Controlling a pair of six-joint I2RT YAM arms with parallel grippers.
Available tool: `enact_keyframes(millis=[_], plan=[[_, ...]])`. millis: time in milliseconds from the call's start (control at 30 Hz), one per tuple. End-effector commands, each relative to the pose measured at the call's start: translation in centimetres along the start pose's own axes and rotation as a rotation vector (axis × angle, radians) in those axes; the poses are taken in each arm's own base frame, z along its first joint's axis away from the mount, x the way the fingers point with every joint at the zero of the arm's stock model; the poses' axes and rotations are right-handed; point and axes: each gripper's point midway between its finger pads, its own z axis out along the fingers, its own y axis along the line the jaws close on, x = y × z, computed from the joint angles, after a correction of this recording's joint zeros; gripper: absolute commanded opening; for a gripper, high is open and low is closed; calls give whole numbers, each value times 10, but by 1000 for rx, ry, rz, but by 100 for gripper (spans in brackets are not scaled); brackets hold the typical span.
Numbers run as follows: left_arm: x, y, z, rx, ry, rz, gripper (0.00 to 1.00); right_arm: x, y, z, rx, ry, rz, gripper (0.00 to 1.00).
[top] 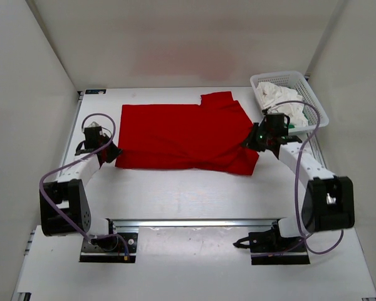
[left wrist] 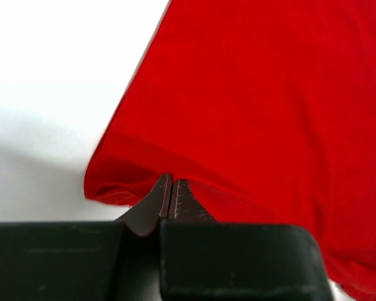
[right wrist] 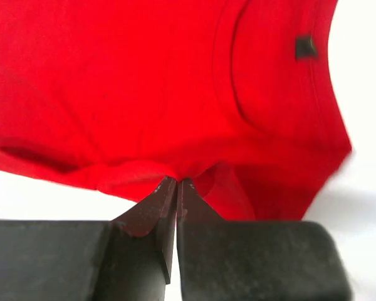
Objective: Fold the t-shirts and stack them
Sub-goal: Grap the side of the flattened tshirt closest away from the robot with both arms, then fold the flattened tshirt in 1/3 of the way
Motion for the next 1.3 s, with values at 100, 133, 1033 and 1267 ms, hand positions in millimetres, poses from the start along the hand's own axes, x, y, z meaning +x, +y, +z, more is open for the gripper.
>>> enact_keyframes(millis=[100, 133, 1033, 1267], plan=[[-39, -22, 15, 29, -65, -28, 0, -54, 10, 32, -22, -47, -70, 0], [-40, -23, 19, 26, -58, -31, 0, -62, 12, 37, -17, -55, -72, 0], [-14, 18, 6, -24, -34, -72, 46, -104, 34, 74, -70, -92, -96, 30], [24, 27, 18, 0, 56, -178, 43, -45, 9, 18, -58, -164, -27, 8]])
